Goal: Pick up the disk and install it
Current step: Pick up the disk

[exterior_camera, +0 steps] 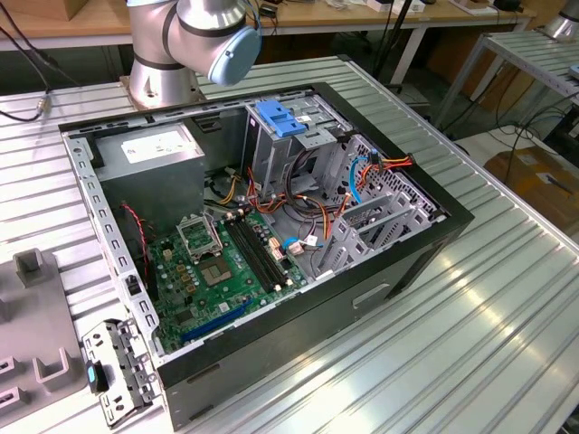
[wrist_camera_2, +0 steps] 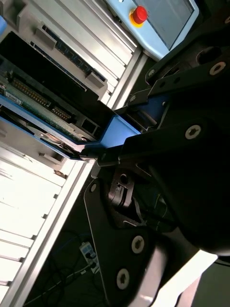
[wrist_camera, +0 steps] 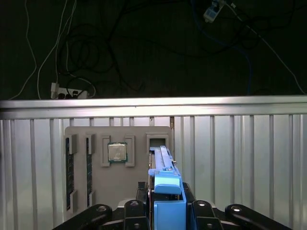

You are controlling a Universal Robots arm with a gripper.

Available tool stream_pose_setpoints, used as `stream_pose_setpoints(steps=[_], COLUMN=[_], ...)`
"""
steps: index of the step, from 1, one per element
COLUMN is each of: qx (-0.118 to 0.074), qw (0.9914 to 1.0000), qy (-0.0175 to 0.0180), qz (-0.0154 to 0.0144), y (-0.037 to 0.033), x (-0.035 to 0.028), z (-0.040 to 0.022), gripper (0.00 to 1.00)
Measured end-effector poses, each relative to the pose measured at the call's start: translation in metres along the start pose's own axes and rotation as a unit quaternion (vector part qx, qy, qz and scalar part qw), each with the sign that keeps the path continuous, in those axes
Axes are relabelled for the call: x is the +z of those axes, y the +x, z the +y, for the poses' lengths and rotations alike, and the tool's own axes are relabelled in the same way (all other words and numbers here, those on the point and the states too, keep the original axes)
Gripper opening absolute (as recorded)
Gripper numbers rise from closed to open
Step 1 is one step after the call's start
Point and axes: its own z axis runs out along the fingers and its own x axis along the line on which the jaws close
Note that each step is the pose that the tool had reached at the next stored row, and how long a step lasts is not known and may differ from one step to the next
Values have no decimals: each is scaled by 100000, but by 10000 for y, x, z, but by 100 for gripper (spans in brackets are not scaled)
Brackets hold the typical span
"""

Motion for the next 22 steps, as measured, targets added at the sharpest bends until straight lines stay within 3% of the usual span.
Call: stream_pose_setpoints(steps=[22], qx=[1], qw=[100000], qy=[-118], qz=[2], y=[3], x=[-202], z=[-3], gripper=[37])
